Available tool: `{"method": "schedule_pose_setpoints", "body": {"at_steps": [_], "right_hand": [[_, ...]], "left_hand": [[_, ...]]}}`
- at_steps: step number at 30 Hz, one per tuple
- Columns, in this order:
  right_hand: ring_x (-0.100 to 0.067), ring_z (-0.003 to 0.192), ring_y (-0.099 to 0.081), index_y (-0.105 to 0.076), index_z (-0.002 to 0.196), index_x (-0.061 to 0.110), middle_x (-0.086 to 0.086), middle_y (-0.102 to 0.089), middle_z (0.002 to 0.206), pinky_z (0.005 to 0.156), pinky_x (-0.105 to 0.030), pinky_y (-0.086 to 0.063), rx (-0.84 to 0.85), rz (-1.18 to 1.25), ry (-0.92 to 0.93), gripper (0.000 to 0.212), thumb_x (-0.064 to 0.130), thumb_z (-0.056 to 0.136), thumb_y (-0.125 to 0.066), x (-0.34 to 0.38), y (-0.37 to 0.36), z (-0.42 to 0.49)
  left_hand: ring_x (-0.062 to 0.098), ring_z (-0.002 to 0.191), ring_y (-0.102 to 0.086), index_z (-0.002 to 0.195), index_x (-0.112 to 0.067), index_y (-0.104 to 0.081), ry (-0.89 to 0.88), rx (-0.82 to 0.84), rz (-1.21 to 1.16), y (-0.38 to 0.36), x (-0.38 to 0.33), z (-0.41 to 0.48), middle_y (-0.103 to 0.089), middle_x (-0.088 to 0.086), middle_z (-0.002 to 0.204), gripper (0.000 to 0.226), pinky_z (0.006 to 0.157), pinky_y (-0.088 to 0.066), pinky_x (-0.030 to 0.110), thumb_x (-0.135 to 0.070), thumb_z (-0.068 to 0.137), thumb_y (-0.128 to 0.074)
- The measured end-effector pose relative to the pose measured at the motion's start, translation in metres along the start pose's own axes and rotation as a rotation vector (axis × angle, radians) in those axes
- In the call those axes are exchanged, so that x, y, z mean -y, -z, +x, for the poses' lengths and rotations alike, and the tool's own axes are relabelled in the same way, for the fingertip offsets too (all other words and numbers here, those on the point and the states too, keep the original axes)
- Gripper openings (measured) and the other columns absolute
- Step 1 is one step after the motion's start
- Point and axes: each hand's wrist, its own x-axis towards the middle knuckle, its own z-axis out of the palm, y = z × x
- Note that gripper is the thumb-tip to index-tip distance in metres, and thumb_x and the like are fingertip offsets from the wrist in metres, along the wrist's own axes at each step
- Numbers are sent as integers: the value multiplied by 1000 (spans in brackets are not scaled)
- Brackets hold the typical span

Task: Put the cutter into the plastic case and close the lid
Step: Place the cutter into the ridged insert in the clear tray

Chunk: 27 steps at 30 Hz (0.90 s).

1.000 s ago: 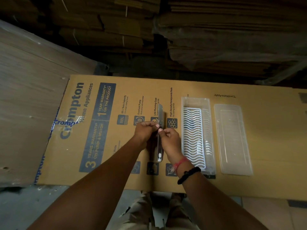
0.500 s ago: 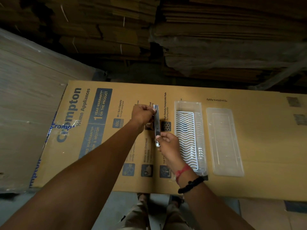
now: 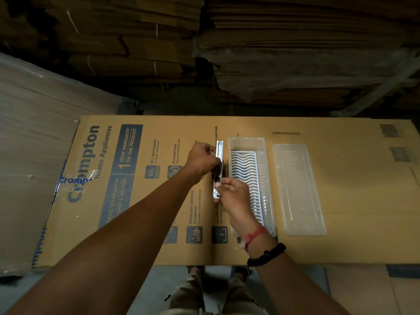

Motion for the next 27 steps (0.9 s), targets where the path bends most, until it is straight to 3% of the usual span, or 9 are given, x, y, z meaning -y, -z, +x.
{"method": "schedule_pose_setpoints", "body": {"at_steps": [3,8,10,12,14,16,20,24,27], "right_hand": [[-15,65,-61,-63,90,8,-6,-66,82,45,-18,-50,-15,-34,34,3,6,88,-64,5,9,0],[-24,62,-59,-61,68,18,-6,-62,69,49,-28,-53,-103,-94,89,22,7,86,-66,11,24,-2],[-22,63,-59,-62,70,15,-3,-61,67,50,-30,-56,-115,-109,82,18,8,86,-65,12,30,-4],[-19,65,-60,-66,75,12,0,-62,66,60,-36,-59,-116,-159,113,12,13,87,-66,12,37,-4],[-10,66,-61,-67,86,15,6,-63,69,63,-21,-54,-119,-289,195,5,19,86,-68,14,44,-6],[0,63,-58,-65,95,20,8,-63,72,56,-5,-40,-144,-475,294,12,21,84,-70,15,49,-7],[-15,77,-62,-69,99,11,-5,-71,92,61,-19,-39,-220,-767,360,18,20,83,-69,14,55,-6],[-21,74,-64,-69,97,8,-8,-71,93,59,-23,-41,-233,-835,321,16,16,84,-66,11,62,-3],[-28,76,-67,-67,90,7,-12,-70,91,58,-28,-44,-202,-885,252,13,16,86,-60,8,66,2]], "left_hand": [[29,76,-65,91,-6,-63,-21,16,-12,-6,-6,-3,-63,11,74,26,82,-60,54,14,75,-69],[31,79,-67,77,-13,-61,-46,17,4,-22,-12,-5,-66,13,77,28,84,-59,55,13,71,-72],[34,83,-69,78,-13,-60,-42,23,15,-29,-13,-6,-66,16,81,29,84,-60,55,11,71,-73],[31,76,-66,79,-12,-58,-32,24,21,-35,-13,-5,-63,12,76,28,80,-60,55,10,72,-73],[28,68,-63,79,-11,-57,-21,24,30,-41,-11,-5,-60,9,71,28,73,-59,57,10,71,-72],[35,71,-69,79,-9,-57,-14,31,47,-49,-8,-6,-62,14,73,27,72,-60,60,12,69,-70],[30,72,-64,73,-11,-54,-8,24,87,-65,-1,-9,-59,17,74,27,72,-59,63,13,66,-67],[27,74,-63,74,-12,-55,16,50,98,-76,1,-12,-60,17,76,27,75,-58,63,12,66,-65],[35,82,-71,87,-8,-62,-82,-29,245,-80,-1,-17,-71,21,85,23,73,-61,51,-1,66,-66]]}}
